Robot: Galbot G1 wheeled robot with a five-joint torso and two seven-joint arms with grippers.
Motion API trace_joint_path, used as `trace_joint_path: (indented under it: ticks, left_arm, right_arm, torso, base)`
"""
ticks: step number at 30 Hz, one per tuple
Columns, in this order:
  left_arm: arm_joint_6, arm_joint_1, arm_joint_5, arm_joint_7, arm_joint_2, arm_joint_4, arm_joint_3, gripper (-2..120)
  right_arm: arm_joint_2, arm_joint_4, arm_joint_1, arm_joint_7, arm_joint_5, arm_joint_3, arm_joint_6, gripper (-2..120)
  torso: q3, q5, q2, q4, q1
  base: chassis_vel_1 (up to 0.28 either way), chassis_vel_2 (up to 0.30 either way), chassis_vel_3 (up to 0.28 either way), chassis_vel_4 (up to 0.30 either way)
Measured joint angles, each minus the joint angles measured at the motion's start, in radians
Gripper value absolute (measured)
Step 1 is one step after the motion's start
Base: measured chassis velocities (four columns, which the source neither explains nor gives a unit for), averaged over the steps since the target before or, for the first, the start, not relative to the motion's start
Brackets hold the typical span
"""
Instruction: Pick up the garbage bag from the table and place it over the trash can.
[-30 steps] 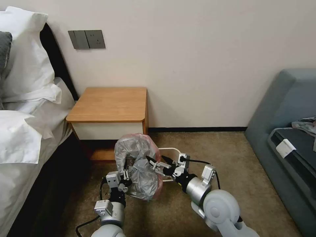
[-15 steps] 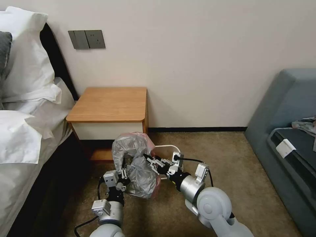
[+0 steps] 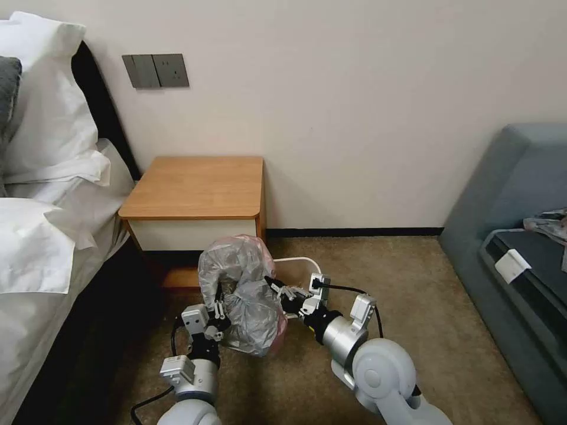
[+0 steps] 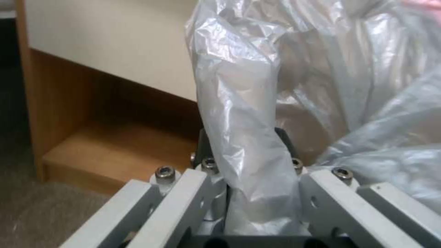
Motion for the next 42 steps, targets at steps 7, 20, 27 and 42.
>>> trace_joint_path:
  ticks: [7, 20, 27, 42]
  left_arm:
    - [0.012, 0.003, -0.036, -0.023, -0.002, -0.022, -0.008, 7]
    - [0.025, -0.002, -0.037, -0.023, 0.004, -0.022, -0.010, 7]
    - [0.033, -0.004, -0.060, -0.023, 0.005, -0.023, -0.019, 7]
    - [0.045, 0.002, -0.094, 0.014, 0.009, -0.041, -0.034, 7]
  right_arm:
    - [-0.006, 0.043, 0.000, 0.017, 0.005, 0.026, 0.000, 0]
    - [-0.035, 0.083, 0.057, 0.073, 0.076, 0.097, -0.004, 0]
    - [-0.049, 0.096, 0.071, 0.146, 0.131, 0.114, -0.014, 0]
    - [-0.107, 0.081, 0.148, 0.246, 0.238, 0.135, -0.054, 0]
  torso:
    - [0.000, 0.0000, 0.000, 0.0000, 0.000]
    - [0.000, 0.0000, 0.000, 0.0000, 0.000]
    - [0.000, 0.0001, 0.000, 0.0000, 0.000]
    - [0.000, 0.0001, 0.000, 0.0000, 0.000]
  base:
    - [0.000, 0.000, 0.000, 0.000]
    - [0.000, 0.000, 0.000, 0.000]
    - [0.000, 0.000, 0.000, 0.000]
    - [0.000, 0.000, 0.000, 0.000]
